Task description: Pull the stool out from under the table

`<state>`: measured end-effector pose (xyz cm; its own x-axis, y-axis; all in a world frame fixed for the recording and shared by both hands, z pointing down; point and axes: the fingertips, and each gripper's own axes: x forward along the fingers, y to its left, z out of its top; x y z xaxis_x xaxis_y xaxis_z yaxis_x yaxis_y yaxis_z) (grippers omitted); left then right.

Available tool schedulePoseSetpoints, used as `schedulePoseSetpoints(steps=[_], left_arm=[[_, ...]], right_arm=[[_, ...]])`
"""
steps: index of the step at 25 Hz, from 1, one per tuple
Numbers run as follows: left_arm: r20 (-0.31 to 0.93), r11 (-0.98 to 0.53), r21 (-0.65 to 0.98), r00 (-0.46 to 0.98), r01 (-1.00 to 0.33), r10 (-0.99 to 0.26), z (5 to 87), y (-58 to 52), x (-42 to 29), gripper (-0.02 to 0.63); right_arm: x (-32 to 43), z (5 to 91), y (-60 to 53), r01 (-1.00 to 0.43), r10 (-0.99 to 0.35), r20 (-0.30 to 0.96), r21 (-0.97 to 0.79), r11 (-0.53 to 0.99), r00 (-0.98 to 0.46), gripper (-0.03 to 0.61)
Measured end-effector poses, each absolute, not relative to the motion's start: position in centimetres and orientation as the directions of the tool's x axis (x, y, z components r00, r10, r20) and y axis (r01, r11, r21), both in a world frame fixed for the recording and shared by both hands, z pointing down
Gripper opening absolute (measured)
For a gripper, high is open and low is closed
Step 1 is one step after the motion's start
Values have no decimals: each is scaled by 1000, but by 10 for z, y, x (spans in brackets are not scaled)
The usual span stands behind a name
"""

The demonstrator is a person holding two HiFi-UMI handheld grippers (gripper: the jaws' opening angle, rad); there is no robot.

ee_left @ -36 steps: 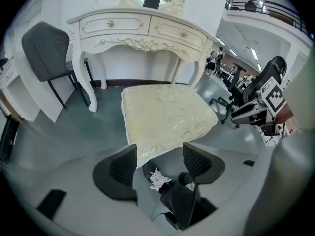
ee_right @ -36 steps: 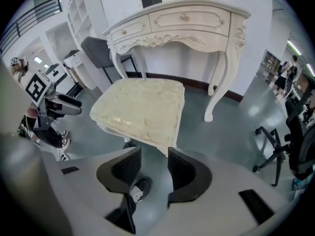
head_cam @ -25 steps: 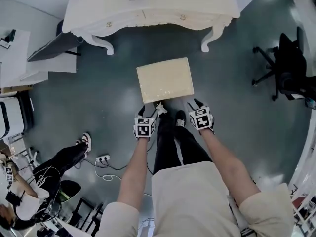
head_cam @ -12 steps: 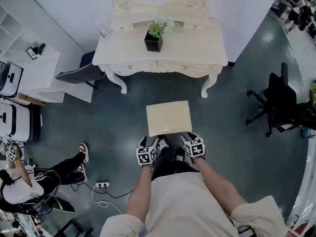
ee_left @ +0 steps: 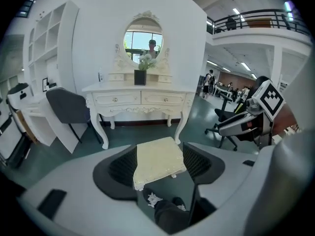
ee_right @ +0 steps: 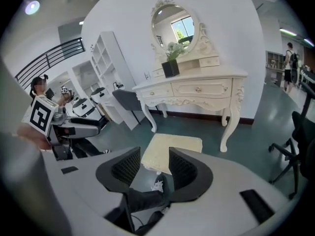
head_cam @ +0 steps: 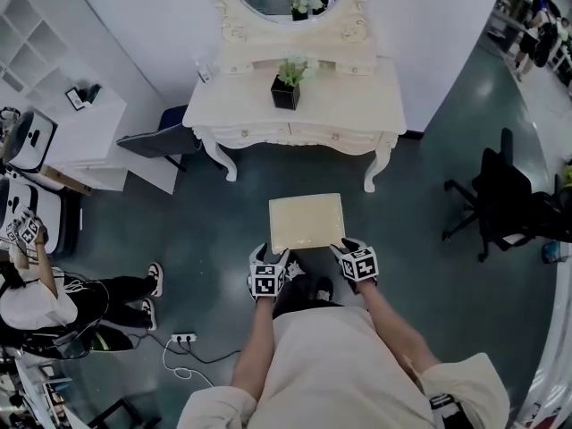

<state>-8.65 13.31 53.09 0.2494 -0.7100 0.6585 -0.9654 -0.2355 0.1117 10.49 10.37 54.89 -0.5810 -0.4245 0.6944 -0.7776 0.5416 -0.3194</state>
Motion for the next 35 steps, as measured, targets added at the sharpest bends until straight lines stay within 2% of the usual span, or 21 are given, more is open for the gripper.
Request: schedulePoseSetpoints(steps=[5,19,21,25,30,35], left_arm=[[631,-204,132,241,-970,-738,513,137,-91,304],[585,-177,141,226,-974,-778,502,143,-102,301],[576,-192,119,225,-974,-785,500,147,-103,275],[571,-187,113,218,-976,-792,499,149,-107,263],[574,-188,75,197,-979,-795,502,151,-108,195],[568,-182,77,193,-980,-800,503,153,-105,159]], right_arm=[[113,538,110,-798,-456,678,-345,494,-576,209],[102,529,109,-791,-499,640,-311,527,-584,209],[98,531,112,-784,-493,640,-304,541,-589,209],[86,533,117,-767,-475,643,-293,571,-600,206],[85,533,123,-763,-475,642,-287,579,-602,172],[96,530,123,-779,-498,641,-271,565,-584,147]])
